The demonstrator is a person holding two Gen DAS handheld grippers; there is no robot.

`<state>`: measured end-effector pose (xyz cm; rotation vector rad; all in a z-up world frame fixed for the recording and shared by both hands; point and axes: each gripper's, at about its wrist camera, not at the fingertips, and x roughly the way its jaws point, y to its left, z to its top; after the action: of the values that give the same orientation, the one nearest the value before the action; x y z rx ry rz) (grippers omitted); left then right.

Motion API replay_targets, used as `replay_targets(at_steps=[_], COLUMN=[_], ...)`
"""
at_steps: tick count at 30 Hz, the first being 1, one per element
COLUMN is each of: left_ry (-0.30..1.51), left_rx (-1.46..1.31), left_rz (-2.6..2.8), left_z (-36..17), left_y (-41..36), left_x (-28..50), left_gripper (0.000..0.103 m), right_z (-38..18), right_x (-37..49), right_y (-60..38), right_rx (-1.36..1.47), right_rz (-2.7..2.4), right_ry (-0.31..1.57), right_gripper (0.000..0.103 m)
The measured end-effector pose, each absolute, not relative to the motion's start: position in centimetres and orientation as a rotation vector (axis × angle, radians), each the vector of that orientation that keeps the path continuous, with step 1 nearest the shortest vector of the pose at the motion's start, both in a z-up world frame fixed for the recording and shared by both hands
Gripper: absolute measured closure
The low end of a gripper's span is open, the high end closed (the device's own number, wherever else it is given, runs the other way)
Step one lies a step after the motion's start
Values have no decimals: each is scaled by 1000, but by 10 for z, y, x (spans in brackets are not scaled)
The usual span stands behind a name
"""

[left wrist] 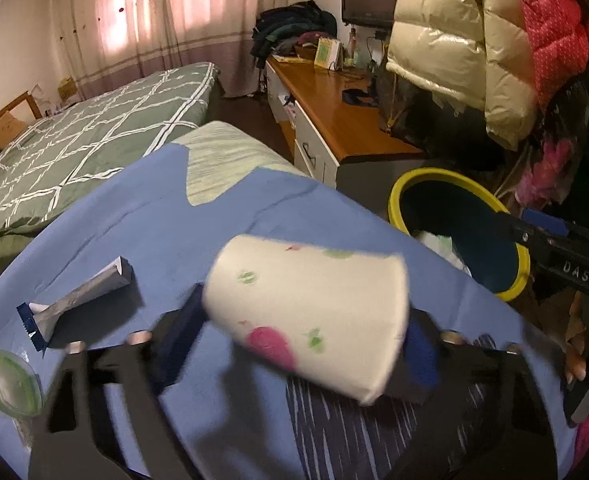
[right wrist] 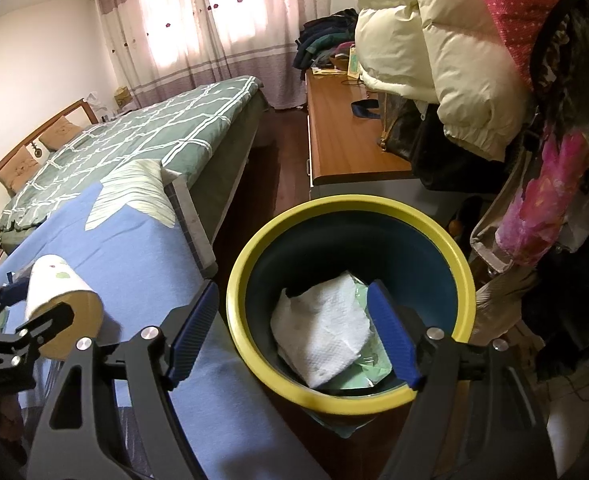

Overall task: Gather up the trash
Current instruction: 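Grasp the white paper cup with the left gripper and lift it, then carry the paper cup over the yellow bin and open the left gripper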

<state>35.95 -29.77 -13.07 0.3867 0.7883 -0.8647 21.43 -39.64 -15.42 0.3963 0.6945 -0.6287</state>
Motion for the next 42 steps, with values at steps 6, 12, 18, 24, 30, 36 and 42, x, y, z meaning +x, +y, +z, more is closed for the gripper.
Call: replay_targets(at_steps=[6,12,18,24,30,36,42], left_ry=[789,784,755,760,763,757,683], left_rx=[395,375,398,440,469,455,455], left_rz=[-847,-819,-815,-787,-744,-695,-688], left_z=[-129,-119,-109,-114,-117,-111,-87], left_y=[-291,-284,-282,-294,-304,-304,-312], left_x=[345,331,315,309,306,307,290], left_gripper=[24,35,38,40,66,100,100], right_z=[-155,-151,-137,-134,-136,-130,-122], right_x=[213,205,187,178,171,160,138], right_y=[-397,-396,-397,-401,-400,-402,-409], right_rx=[409,423,402,396,387,365,322], right_rz=[-614,-593,-589,-591,-574,-563,-574], right_ry=[694,682,647,638,639,623,604], right_gripper=[30,30,30,30,30,30,30])
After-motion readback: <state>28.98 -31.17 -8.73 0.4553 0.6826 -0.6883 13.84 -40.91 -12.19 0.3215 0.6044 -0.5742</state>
